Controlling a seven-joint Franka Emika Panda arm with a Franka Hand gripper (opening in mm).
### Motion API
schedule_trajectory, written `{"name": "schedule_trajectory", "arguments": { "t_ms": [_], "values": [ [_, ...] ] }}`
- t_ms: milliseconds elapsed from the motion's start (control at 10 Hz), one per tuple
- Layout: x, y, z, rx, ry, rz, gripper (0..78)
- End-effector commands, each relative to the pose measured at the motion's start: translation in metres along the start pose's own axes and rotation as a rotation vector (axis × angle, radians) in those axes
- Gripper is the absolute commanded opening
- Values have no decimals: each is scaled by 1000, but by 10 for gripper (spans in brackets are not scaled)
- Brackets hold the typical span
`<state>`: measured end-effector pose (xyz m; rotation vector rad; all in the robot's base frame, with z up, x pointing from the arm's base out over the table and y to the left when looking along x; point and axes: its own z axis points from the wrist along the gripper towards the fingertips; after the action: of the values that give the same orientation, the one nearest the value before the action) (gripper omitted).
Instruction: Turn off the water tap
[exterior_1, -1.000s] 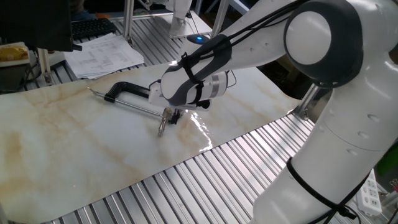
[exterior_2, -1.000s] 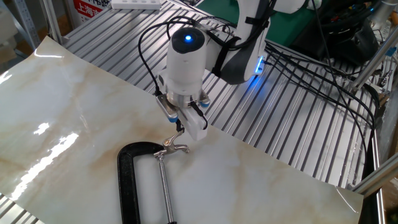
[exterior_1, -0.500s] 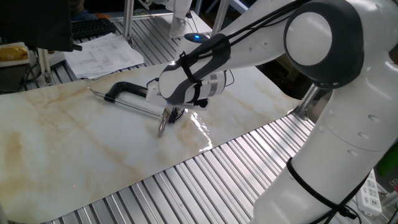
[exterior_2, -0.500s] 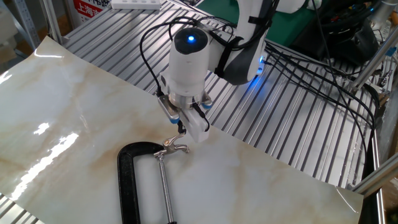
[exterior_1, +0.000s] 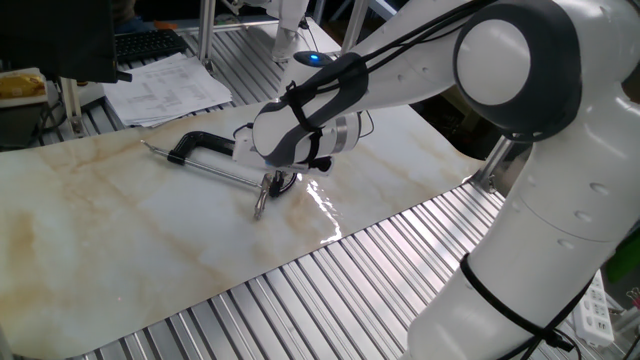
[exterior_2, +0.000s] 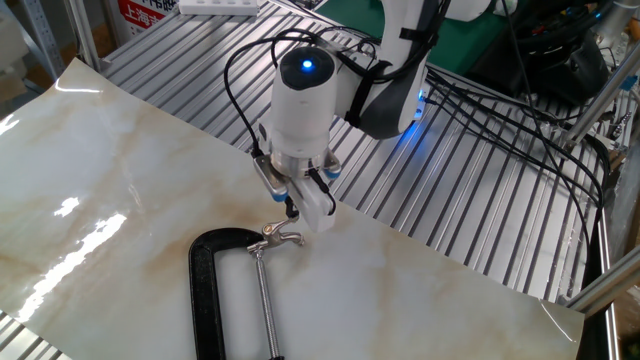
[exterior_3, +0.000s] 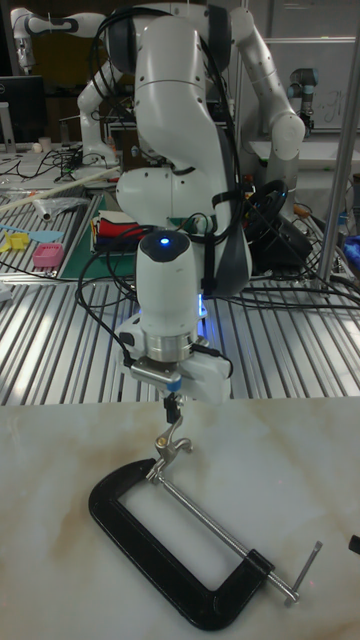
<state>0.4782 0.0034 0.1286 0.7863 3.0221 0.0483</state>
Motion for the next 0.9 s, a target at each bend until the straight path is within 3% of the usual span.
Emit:
{"name": "schedule_trajectory", "arguments": {
  "t_ms": [100,900],
  "values": [
    [-2,2,-1,-4,-9,17,0],
    [-5,8,-3,-8,-11,137,0]
  ]
}}
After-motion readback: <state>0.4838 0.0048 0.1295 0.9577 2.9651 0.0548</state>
